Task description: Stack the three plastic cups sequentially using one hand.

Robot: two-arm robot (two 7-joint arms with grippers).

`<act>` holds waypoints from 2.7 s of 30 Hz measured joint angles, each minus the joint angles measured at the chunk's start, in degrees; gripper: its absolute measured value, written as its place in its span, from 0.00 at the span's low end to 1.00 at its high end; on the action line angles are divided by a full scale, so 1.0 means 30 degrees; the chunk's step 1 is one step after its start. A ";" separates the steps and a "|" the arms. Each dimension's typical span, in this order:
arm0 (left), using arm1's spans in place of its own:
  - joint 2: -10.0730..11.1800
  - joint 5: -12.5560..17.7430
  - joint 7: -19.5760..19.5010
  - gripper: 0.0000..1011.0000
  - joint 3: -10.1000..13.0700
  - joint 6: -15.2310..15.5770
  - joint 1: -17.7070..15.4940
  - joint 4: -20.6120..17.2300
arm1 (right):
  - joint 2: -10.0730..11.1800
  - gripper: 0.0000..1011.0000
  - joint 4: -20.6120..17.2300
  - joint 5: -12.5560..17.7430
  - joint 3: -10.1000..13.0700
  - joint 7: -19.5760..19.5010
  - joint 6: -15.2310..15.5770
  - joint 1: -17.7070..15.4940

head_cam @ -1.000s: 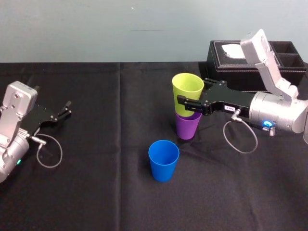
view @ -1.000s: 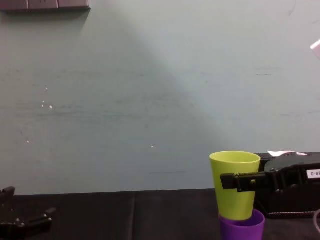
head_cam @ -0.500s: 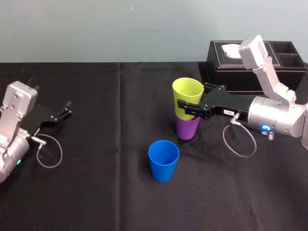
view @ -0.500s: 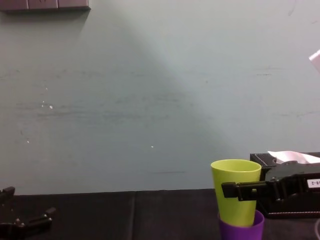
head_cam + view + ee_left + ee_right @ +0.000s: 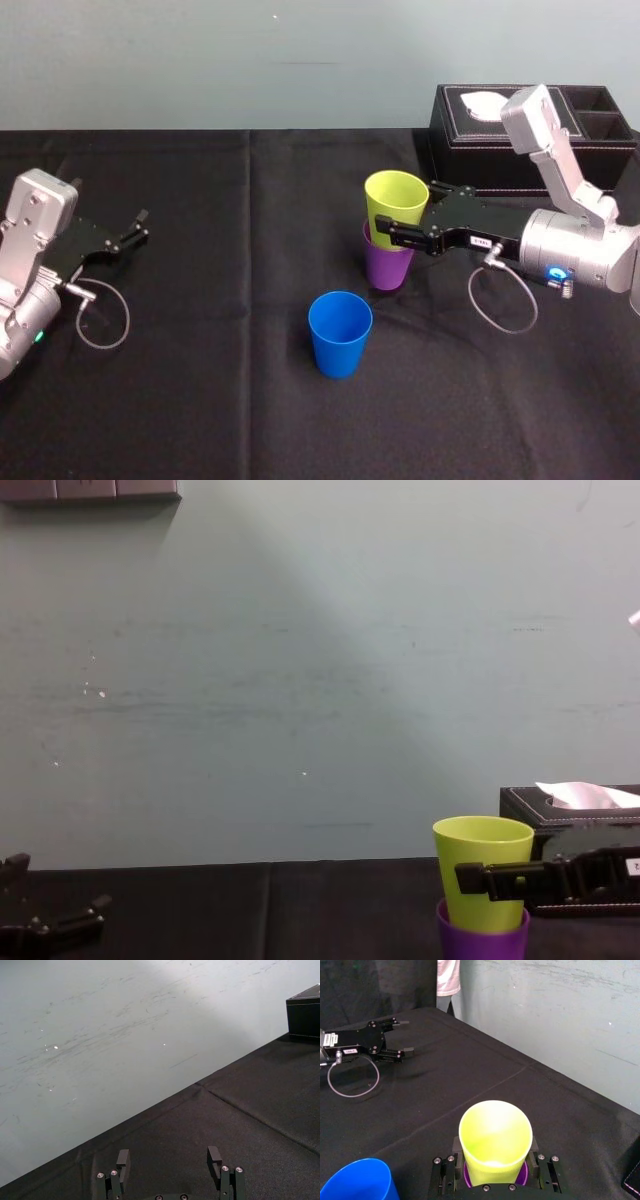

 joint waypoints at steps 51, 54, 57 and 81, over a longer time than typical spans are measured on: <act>0.0000 0.0001 0.0000 1.00 -0.0001 0.0001 -0.0001 0.0000 | 0.0197 0.99 -0.0425 0.0106 0.0159 0.0026 0.0101 -0.0042; 0.0000 0.0001 0.0000 1.00 -0.0001 0.0001 -0.0001 0.0000 | 0.0657 0.99 -0.1071 0.0540 0.0601 0.0049 0.0142 -0.0415; 0.0000 0.0001 0.0000 1.00 -0.0002 0.0000 -0.0001 0.0000 | 0.1250 0.99 -0.1742 0.1118 0.1114 0.0226 0.0034 -0.0991; 0.0000 0.0000 0.0000 1.00 -0.0002 0.0001 0.0000 0.0000 | 0.4551 0.99 -0.3111 0.2592 0.2212 0.2795 -0.3758 -0.6074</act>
